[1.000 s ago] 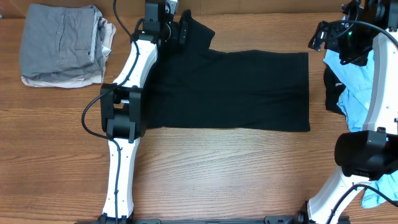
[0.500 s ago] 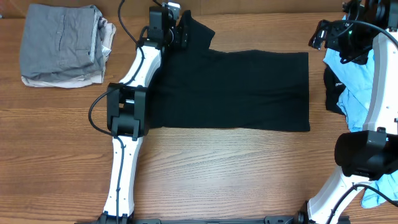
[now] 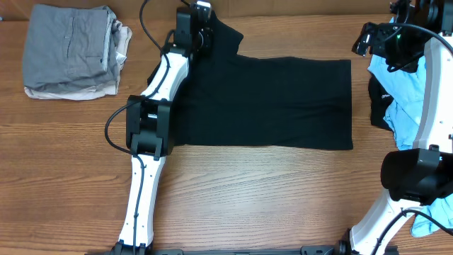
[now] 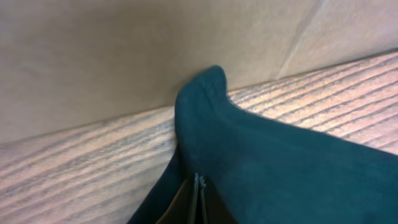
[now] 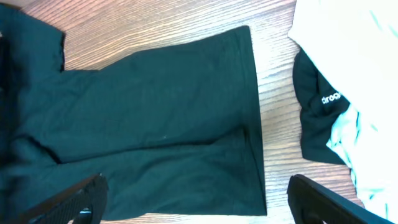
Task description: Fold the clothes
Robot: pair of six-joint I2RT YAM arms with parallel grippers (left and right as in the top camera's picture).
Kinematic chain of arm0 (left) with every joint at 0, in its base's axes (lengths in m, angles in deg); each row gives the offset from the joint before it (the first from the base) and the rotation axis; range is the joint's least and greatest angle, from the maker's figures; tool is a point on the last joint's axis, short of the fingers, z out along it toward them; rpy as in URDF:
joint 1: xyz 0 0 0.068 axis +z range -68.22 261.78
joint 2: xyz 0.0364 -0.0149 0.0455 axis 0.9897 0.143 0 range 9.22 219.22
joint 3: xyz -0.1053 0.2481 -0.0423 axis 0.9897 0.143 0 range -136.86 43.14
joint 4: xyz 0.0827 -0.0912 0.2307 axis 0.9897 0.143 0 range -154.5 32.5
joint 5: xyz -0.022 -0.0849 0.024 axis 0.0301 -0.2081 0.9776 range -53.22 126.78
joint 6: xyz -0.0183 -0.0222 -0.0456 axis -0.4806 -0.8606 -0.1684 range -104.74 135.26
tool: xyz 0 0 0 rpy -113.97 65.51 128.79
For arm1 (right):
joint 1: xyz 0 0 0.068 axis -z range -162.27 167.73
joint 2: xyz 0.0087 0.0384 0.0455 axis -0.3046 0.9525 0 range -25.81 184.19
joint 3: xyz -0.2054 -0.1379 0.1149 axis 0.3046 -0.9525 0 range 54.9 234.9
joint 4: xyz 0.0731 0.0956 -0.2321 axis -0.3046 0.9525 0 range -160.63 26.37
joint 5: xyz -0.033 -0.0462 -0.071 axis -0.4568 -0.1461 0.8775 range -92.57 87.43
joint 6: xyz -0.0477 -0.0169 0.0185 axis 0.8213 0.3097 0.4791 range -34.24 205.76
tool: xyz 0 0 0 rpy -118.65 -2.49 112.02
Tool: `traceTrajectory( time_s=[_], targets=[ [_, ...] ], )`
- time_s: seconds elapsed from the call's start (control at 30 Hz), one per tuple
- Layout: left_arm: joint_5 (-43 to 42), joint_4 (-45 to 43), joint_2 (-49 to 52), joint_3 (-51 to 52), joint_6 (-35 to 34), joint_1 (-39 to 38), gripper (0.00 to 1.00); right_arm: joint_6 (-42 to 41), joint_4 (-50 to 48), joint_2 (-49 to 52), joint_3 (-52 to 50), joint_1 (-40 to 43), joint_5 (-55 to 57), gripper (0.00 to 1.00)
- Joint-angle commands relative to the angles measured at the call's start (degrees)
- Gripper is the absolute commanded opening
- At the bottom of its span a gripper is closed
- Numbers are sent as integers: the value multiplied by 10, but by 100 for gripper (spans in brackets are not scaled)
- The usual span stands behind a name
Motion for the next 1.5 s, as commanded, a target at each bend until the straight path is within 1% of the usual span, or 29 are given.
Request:
traceTrajectory(
  time_s=[0.0, 0.13, 0.27, 0.43, 0.5, 0.6, 0.67, 0.77, 0.93, 0.97, 1.0, 1.07, 1.1, 1.2, 1.3, 1.47],
  targets=[
    [12, 58, -38, -79, -35, 5, 4, 3, -7, 8, 0, -3, -1, 92],
    [12, 192, -61, -157, -38, 5, 4, 3, -17, 20, 0, -8, -1, 89],
    [10, 303, -81, -205, -38, 3, 4, 3, -35, 45, -2, -20, 0, 87],
    [-23, 417, -88, -242, -38, 0, 4, 1, -92, 92, -2, -32, 3, 86],
    [-28, 458, -89, -252, -38, -1, 4, -23, -122, 119, -2, -33, 28, 86],
    [-27, 515, -90, -266, -38, -1, 4, -27, -160, 160, -3, -33, 42, 86],
    [-27, 545, -91, -276, -38, -1, 4, -27, -178, 185, -3, -33, 56, 83],
    [-27, 570, -91, -287, -37, -1, 4, -35, -203, 216, -3, -33, 88, 82],
    [-26, 542, -90, -283, -17, -1, 4, -35, -222, 252, -3, -31, 94, 82],
    [-26, 528, -87, -281, -16, -1, 8, -37, -223, 257, -3, -31, 94, 82],
    [-27, 515, -85, -280, -16, -1, 16, -38, -223, 261, -3, -31, 94, 82],
    [-27, 482, -74, -276, -16, -1, 36, -38, -224, 268, -3, -31, 94, 82],
    [-29, 461, -68, -270, -16, -1, 52, -38, -223, 272, -3, -31, 94, 83],
    [-36, 421, -55, -255, -16, -1, 70, -45, -223, 277, -3, -31, 94, 83],
    [-36, 388, -42, -245, -16, 0, 77, -49, -223, 279, -3, -31, 94, 83],
    [-35, 362, -17, -244, -14, 2, 83, -49, -239, 280, -3, -31, 94, 83]
  ],
)
